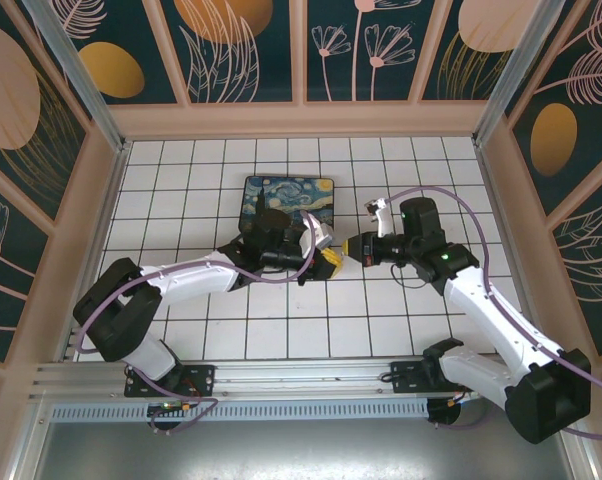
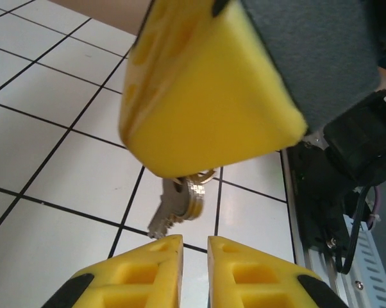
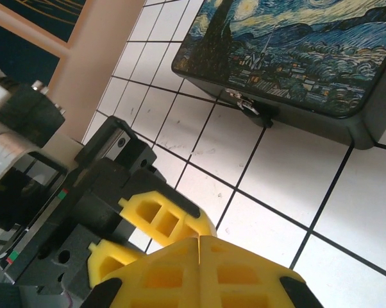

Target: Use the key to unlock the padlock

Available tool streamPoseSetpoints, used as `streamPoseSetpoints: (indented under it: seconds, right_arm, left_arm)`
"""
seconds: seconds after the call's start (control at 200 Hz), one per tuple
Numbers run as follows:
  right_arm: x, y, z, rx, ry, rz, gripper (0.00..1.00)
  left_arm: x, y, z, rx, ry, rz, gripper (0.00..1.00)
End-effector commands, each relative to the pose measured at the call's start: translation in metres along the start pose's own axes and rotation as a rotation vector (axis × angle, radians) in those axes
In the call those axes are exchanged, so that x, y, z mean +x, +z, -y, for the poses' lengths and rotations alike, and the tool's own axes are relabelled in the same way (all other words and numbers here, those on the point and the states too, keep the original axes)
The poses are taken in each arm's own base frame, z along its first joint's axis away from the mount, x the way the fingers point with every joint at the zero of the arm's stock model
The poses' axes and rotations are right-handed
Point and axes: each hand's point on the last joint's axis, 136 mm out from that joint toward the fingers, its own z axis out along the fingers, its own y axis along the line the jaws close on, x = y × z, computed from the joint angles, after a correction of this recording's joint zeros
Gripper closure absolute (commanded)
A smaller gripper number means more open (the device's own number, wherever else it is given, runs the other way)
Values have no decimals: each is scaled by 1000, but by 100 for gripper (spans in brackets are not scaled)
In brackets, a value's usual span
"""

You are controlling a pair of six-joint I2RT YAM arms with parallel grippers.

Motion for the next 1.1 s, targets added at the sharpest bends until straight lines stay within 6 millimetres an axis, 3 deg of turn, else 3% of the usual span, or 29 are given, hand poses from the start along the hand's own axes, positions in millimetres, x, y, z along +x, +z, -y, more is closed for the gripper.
streamPoseSetpoints:
  seconds: [0.0, 0.295, 0.641, 1.096]
  right_arm:
    - [-10, -4, -15, -35, -37, 19, 96]
    - [-4, -6, -22, -67, -52, 1, 96]
    - [-4, -3, -33, -113, -72, 3, 95]
    - [-5, 1, -28, -97, -77, 4, 95]
  left_arm:
    - [0, -4, -5, -38, 22, 4, 81]
    - [-7, -15, -10, -58, 15, 46, 82]
    - [-10, -14, -2, -10, 23, 40, 78]
    - [-6, -18, 8, 26, 30, 37, 74]
